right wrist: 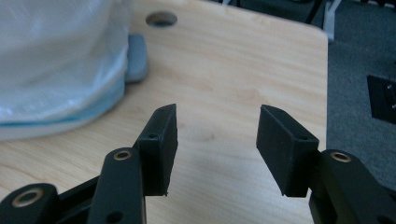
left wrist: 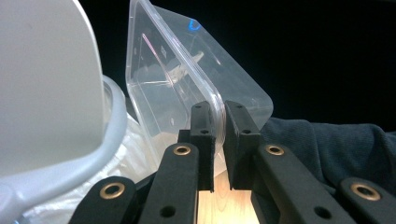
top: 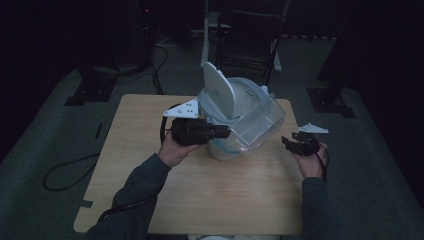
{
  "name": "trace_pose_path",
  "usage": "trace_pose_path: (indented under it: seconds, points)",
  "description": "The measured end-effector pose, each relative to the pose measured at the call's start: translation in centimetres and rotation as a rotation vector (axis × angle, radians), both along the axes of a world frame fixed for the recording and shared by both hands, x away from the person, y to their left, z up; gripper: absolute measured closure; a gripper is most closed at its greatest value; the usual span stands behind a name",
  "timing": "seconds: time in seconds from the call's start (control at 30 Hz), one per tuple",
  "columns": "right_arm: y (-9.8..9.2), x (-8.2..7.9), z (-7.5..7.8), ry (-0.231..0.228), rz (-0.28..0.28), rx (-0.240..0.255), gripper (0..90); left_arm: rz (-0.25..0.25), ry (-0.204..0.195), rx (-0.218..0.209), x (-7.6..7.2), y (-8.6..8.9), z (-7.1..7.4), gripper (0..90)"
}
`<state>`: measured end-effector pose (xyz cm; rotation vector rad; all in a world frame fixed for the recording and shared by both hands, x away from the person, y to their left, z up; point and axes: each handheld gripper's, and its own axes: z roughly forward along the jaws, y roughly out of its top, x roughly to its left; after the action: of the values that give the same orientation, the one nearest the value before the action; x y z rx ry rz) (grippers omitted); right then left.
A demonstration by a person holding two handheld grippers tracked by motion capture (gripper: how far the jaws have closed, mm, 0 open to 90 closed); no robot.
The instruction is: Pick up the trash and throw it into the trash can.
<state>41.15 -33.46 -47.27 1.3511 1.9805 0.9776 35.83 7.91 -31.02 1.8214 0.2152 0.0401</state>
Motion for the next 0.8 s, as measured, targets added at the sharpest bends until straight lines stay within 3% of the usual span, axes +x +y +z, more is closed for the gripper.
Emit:
trace_pose_path:
  seconds: [0.27,0.8]
  points:
    - [0.3,-0.1,3.2,-0.067,0.017,0.009,45.6,0.028,-0.001,-0.026,0.7,-0.2,1.1,84.2]
    - [0.7,-0.2,8.1,-0.143,0.058,0.027,44.2,0.070,0.004,-0.071,1.7,-0.8,2.4,84.2]
